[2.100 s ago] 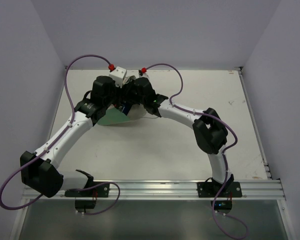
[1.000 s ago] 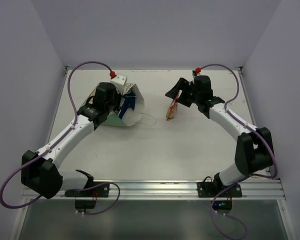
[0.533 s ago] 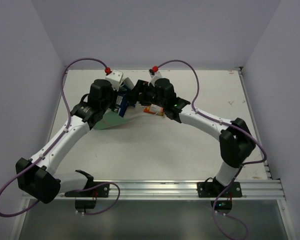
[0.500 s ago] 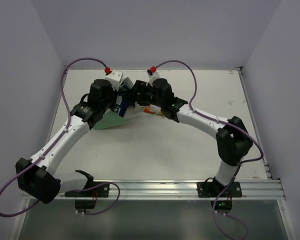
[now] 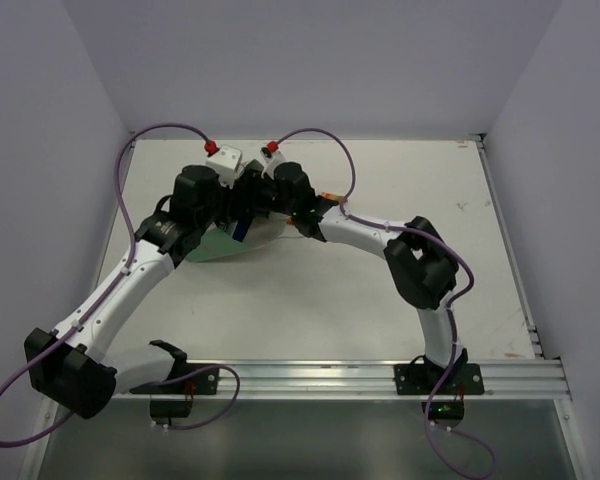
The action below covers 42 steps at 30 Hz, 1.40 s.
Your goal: Take the snacks out of the paper bag
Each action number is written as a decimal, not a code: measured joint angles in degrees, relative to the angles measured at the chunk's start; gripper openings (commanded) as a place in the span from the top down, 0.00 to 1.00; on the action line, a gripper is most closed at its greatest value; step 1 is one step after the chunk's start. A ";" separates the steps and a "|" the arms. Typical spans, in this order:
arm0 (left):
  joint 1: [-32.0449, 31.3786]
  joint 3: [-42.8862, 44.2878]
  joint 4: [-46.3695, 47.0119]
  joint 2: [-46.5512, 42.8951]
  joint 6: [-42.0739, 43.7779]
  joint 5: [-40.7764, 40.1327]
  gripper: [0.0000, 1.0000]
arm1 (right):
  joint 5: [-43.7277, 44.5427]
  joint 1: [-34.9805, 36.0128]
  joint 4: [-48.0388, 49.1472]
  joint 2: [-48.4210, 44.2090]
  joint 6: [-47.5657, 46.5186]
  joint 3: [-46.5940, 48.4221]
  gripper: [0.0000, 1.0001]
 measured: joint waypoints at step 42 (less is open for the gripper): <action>3.65 -9.09 6.95 -0.42 -1.62 1.09 1.00 | -9.22 -11.26 -15.17 -22.40 -5.09 0.76 1.00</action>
